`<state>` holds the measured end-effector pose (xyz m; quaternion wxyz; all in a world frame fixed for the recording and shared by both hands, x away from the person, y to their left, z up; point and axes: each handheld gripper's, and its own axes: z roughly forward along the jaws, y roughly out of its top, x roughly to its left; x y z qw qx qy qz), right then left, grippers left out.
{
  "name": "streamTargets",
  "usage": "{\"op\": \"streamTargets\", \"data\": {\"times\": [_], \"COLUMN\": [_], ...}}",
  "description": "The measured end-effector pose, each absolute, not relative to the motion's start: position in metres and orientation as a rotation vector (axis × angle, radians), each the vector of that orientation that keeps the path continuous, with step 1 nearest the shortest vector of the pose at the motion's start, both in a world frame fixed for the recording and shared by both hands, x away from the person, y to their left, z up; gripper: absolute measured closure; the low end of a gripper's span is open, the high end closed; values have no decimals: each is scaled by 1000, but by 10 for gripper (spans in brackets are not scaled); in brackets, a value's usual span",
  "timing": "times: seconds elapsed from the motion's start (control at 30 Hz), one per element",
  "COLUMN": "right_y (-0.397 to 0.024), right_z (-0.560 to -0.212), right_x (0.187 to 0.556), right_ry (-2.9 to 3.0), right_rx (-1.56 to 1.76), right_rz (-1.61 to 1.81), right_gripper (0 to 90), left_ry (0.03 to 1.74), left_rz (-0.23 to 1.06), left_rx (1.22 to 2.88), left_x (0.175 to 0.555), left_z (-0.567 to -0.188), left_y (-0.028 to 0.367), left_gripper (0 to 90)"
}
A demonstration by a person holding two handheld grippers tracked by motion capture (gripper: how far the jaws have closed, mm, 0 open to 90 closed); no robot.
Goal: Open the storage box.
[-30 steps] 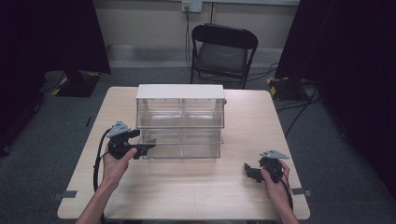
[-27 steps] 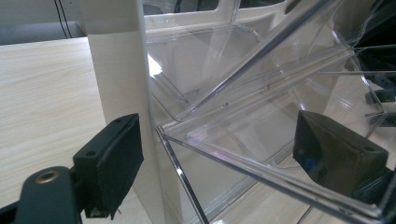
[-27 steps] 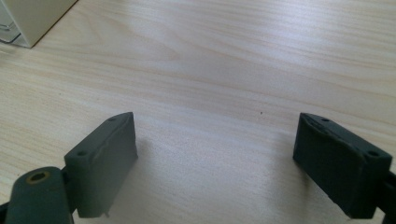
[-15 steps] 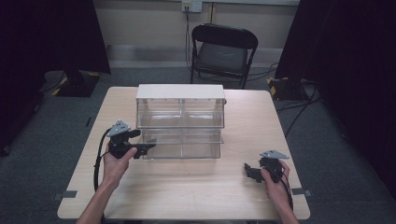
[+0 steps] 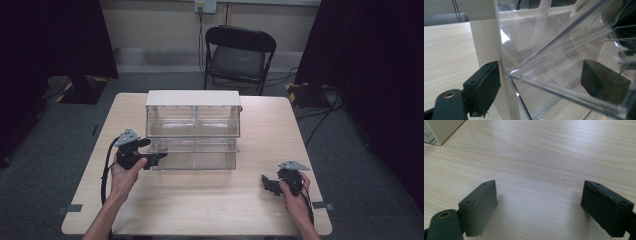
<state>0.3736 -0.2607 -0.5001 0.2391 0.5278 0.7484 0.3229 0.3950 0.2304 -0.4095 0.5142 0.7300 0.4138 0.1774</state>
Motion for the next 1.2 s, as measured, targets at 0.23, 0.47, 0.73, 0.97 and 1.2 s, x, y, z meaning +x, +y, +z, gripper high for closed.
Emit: {"op": "streamTargets", "data": {"times": [0.23, 0.47, 0.73, 0.97, 1.2], "right_y": [-261, -261, -261, -261, -261], "right_z": [-500, -500, -500, -500, -500], "right_x": [374, 374, 374, 374, 374], "right_ry": [2049, 2049, 2049, 2049, 2049], "right_rx": [1446, 1445, 1445, 1445, 1444], "right_rz": [884, 884, 884, 884, 884], "right_gripper": [129, 129, 129, 129, 129], "left_ry": [983, 993, 1002, 1000, 1000], "left_rz": [419, 409, 393, 393, 393], "left_rx": [1714, 1710, 1703, 1707, 1701], "left_x": [396, 398, 398, 399, 399], "left_z": [-402, -402, -403, -403, -404], "left_y": [233, 233, 233, 233, 233], "left_gripper": [151, 150, 150, 152, 152]}}
